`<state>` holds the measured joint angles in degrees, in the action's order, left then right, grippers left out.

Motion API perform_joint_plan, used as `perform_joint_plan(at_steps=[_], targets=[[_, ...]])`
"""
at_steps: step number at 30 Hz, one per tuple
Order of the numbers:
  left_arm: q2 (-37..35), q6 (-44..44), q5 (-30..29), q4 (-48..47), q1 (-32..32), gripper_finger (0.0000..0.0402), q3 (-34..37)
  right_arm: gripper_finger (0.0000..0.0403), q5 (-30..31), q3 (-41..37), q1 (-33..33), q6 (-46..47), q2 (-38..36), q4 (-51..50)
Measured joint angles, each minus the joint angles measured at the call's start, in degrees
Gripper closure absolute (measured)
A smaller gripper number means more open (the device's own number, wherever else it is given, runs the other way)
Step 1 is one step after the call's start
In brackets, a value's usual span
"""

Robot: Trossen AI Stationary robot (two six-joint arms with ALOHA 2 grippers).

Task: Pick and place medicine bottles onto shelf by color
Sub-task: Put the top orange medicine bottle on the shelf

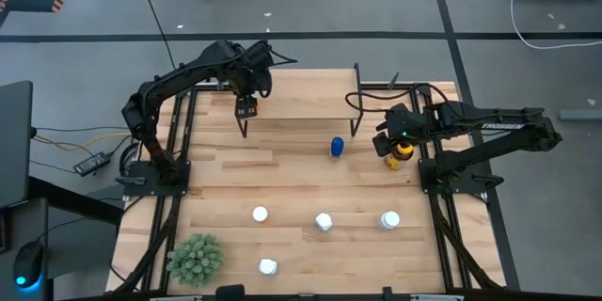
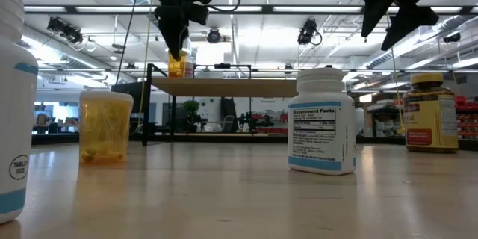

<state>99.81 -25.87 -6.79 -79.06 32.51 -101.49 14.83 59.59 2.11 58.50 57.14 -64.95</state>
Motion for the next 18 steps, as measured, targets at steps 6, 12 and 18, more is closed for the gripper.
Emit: perform_joint_plan(at_steps=[6,12,18], targets=[[-0.04,1.09,-0.02,0.49,0.22,0.017,0.0,0.0107,0.0,-0.01,0.0,-0.24,0.0,0.0],[-0.04,1.25,0.0,0.46,0.22,0.0172,0.0,0.0107,-0.02,-0.01,0.0,-1.11,0.0,0.0],[-0.04,2.36,-0.02,-0.08,0.22,0.0161,0.0,0.0107,-0.02,0.0,0.0,-1.73,0.0,0.0]])
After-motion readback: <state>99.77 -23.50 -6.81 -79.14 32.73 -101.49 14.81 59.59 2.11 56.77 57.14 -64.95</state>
